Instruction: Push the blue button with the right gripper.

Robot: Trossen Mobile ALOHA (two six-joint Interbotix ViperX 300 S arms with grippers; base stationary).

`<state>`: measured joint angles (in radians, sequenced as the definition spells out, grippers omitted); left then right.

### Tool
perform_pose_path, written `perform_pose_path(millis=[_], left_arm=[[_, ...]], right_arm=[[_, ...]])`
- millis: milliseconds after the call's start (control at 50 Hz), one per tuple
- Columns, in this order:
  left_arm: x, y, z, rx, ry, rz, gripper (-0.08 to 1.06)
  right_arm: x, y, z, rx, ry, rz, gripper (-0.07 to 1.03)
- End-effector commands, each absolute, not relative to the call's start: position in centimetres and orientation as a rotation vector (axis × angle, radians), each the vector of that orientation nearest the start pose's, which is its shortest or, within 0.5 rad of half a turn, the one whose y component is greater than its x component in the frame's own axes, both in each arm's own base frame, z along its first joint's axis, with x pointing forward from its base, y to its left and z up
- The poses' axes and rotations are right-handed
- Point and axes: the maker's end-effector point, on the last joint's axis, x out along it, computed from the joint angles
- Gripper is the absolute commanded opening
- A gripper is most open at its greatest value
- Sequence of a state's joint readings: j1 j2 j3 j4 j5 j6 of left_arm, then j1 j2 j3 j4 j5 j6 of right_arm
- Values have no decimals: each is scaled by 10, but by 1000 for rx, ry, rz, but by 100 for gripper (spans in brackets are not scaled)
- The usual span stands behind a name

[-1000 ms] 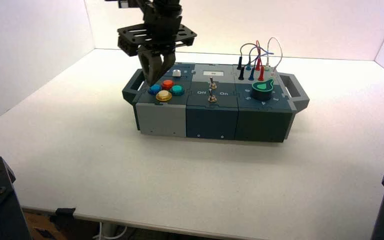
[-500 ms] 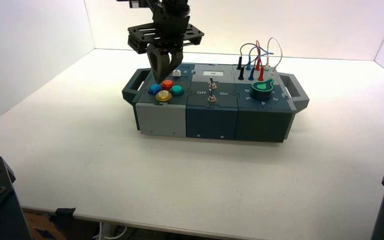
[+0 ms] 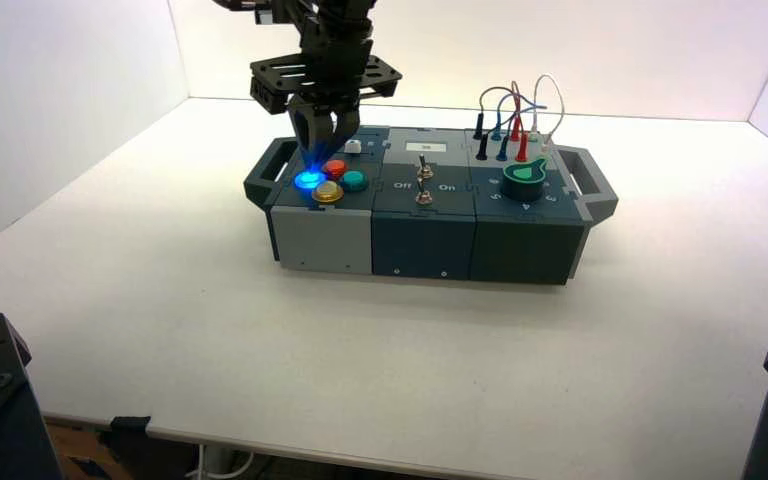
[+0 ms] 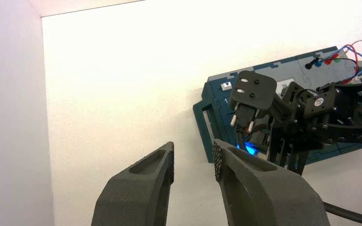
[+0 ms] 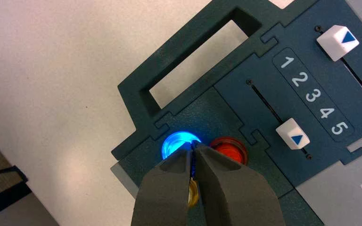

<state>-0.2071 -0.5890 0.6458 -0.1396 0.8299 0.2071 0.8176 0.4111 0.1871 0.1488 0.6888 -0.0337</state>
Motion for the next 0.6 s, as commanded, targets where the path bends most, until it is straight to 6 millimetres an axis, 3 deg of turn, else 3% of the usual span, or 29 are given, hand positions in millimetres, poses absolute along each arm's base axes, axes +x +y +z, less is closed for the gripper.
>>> perform_pose_path(millis=[20, 320, 440, 600], left_arm=[[287, -80, 265, 152, 837, -342, 46], [287, -81, 265, 154, 839, -347, 46], [286, -83, 265, 154, 837, -352, 46], [285, -85, 265, 156, 837, -358, 46]], right_arm=[[310, 362, 50, -392, 1246, 740, -2], [305, 358, 58, -378, 1245, 739, -2], [305, 359, 71, -368, 1221, 746, -2], [306, 359, 104, -343, 1159, 763, -2]])
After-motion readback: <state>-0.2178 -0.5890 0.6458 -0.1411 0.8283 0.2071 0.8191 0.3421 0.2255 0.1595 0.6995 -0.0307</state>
